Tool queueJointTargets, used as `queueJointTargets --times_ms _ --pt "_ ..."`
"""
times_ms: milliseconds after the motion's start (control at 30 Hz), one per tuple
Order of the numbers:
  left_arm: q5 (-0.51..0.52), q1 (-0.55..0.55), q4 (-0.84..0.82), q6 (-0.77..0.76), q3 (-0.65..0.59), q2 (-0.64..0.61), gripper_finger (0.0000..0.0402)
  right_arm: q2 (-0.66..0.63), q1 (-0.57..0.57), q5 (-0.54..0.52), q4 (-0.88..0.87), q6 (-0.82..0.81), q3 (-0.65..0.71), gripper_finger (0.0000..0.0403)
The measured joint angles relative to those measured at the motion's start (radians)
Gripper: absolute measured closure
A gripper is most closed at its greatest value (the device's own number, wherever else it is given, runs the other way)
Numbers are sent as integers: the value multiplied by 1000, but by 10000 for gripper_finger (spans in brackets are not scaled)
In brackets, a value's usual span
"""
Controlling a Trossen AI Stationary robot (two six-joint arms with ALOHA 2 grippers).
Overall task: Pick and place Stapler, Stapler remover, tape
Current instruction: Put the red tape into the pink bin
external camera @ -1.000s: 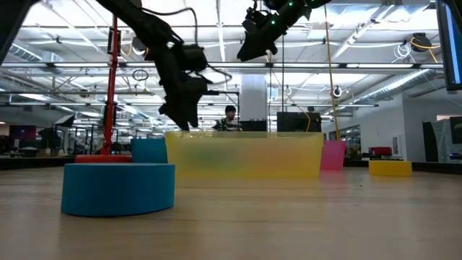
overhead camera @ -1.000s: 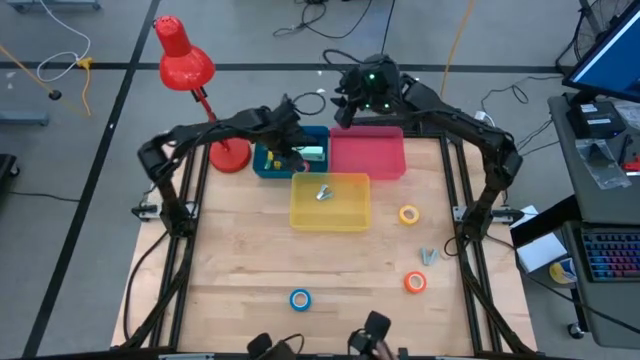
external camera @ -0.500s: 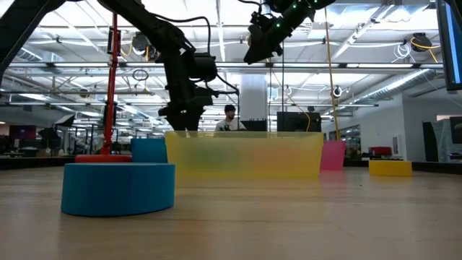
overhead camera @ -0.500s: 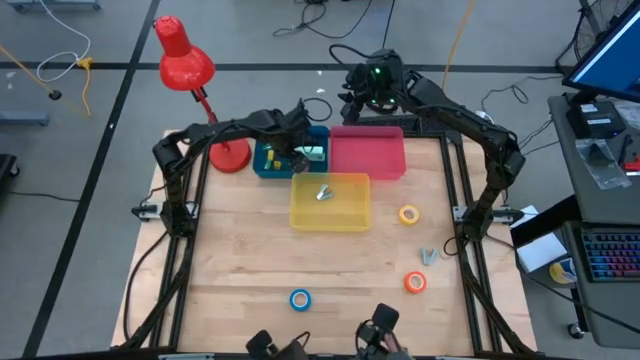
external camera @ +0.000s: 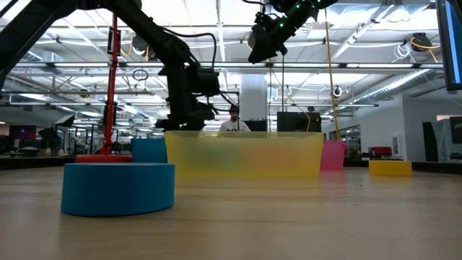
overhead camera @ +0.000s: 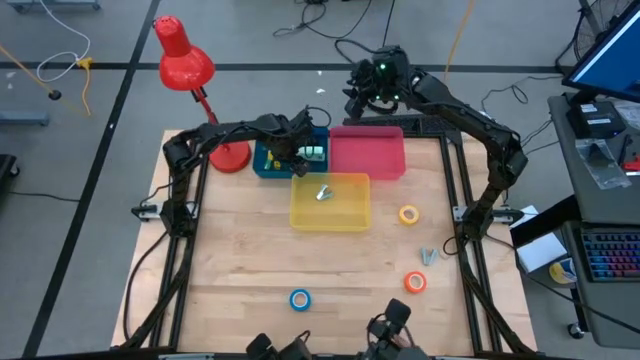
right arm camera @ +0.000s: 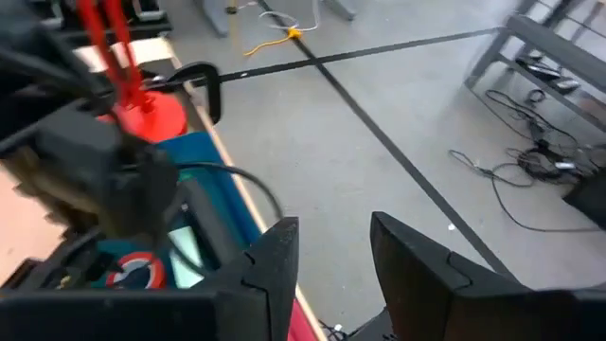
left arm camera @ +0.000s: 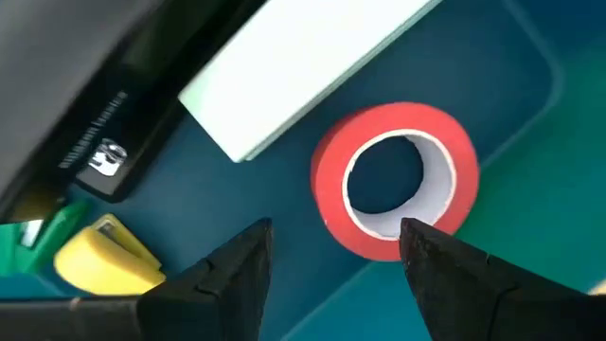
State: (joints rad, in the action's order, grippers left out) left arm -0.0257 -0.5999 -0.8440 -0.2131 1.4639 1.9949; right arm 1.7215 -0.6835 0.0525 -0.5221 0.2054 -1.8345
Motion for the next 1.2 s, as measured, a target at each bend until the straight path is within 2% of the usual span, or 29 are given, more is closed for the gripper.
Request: queueJointTargets --times_ms 200,533,667,933,1200 --pt "0 0 11 0 0 -2 172 -41 -30 0 -55 -11 0 291" --pt "-50 4 -3 -2 1 70 178 -77 -36 1 -58 -10 0 296" --pt "-52 5 -18 1 0 70 221 -76 -36 1 -59 -10 0 298" --pt "-7 -1 11 38 -1 66 361 -76 -36 0 -59 -8 0 298" --pt "29 -32 27 53 -2 -79 364 -76 -36 0 -59 -7 0 298"
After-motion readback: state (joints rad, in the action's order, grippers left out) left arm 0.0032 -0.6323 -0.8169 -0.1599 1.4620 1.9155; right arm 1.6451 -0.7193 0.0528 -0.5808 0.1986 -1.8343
